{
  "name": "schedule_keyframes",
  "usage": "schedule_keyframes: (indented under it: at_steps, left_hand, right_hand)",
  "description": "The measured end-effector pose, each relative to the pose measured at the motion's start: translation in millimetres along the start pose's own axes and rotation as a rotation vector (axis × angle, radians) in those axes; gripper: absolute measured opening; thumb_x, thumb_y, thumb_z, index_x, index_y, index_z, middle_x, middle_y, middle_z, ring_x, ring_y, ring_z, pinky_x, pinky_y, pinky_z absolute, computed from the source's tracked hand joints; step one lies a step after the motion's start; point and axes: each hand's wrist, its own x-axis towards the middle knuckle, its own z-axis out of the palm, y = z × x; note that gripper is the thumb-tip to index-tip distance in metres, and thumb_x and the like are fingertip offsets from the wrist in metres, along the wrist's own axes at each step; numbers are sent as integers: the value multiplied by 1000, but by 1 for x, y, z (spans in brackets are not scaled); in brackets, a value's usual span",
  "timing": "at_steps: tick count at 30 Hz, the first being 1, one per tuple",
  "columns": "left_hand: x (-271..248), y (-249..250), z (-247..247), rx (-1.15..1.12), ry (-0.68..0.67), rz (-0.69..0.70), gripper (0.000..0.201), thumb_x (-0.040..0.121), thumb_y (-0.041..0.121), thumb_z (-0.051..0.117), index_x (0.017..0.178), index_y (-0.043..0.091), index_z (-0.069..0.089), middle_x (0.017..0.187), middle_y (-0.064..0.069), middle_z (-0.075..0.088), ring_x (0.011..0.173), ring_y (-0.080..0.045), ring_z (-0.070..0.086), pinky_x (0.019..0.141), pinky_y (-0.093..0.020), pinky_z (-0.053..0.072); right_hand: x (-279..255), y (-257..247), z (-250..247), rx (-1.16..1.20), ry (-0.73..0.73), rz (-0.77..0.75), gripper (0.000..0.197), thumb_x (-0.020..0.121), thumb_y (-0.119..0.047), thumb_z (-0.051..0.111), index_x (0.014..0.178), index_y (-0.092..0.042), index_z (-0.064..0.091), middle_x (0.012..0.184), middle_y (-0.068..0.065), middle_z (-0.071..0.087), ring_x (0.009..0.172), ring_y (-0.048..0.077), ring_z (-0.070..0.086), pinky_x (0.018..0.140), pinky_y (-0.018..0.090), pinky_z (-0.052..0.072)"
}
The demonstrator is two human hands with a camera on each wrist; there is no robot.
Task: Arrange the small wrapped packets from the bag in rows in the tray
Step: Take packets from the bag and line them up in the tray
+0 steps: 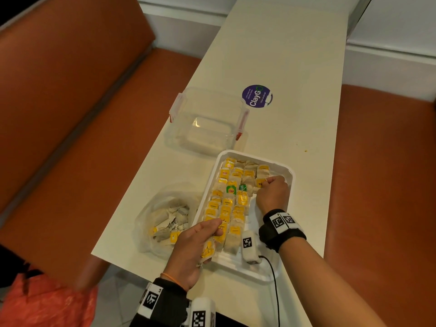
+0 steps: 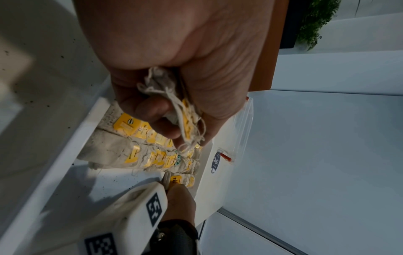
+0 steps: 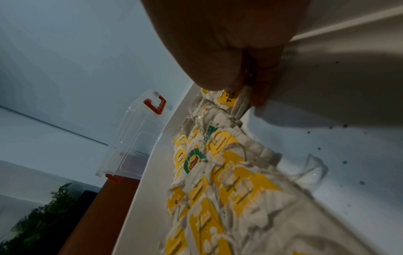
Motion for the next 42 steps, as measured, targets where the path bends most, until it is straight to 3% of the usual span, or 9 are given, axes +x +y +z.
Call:
schedule_keyframes:
  at_steps: [5, 8, 14, 19, 22, 29, 33, 37, 42]
  left_hand:
    - [-1, 1, -3, 2, 3, 1, 42, 83, 42, 82, 110, 10, 78, 96, -1, 74, 76, -12, 59, 61, -30, 35]
    - [-2, 2, -4, -6, -2, 3, 43, 85, 40, 81, 111, 6, 76, 95, -2, 74, 69, -10, 60, 58, -28, 37]
    - [-3, 4, -4, -12, -26, 12, 45, 86, 39, 80, 112, 3, 74, 94, -2, 72, 64, -11, 57, 55, -27, 34]
    - [-4, 3, -6, -10, -28, 13, 38, 87, 39, 80, 109, 8, 76, 95, -3, 73, 63, -11, 56, 54, -27, 34]
    - [-5, 3, -9, -21, -26, 17, 27, 88, 37, 80, 103, 16, 77, 95, -4, 73, 61, -11, 55, 53, -26, 33]
    - [-8, 4, -15, -12, -24, 14, 25, 87, 39, 81, 98, 17, 77, 95, -3, 74, 63, -12, 56, 61, -31, 35]
    - [-8, 4, -16, -7, -34, 22, 24, 88, 37, 80, 97, 15, 76, 93, -3, 72, 62, -13, 54, 59, -30, 34]
    - [-8, 4, -14, 6, -41, 18, 26, 88, 38, 80, 98, 14, 75, 93, -3, 73, 61, -12, 54, 59, -30, 35]
    - [-9, 6, -10, -3, -30, -3, 26, 91, 36, 77, 103, 14, 79, 96, -4, 73, 63, -12, 56, 57, -28, 35]
  right_hand:
    - [1, -3, 0, 0, 7, 14, 18, 100, -6, 58, 118, -3, 57, 127, 19, 62, 115, 34, 61, 84, 30, 42]
    - [-2, -6, 0, -22, 18, 26, 24, 103, -9, 56, 125, 0, 53, 132, 20, 60, 118, 36, 60, 82, 31, 40]
    - [-15, 0, 0, -173, 7, -59, 39, 95, -4, 63, 130, 3, 48, 134, 25, 54, 121, 42, 57, 99, 44, 47]
    - [-20, 0, 1, -313, -41, -78, 48, 97, -12, 67, 136, 4, 45, 140, 26, 49, 126, 41, 54, 104, 41, 44]
    - [-16, 0, 4, -306, -40, -59, 47, 99, -18, 65, 135, 4, 45, 140, 26, 49, 126, 41, 54, 103, 42, 45]
    - [-10, -1, 9, -142, -13, 2, 49, 99, -22, 67, 134, 3, 46, 138, 25, 53, 127, 41, 54, 100, 45, 47]
    - [-13, -1, 6, -122, 23, -1, 52, 96, -23, 71, 133, 3, 46, 136, 25, 53, 124, 42, 56, 96, 44, 48]
    - [-19, 1, 3, -101, 71, -61, 37, 99, -11, 64, 128, 4, 48, 131, 25, 54, 116, 43, 58, 91, 44, 48]
    - [-20, 6, 5, -90, -6, -96, 22, 93, 4, 56, 114, -2, 58, 119, 20, 59, 104, 36, 62, 85, 38, 49]
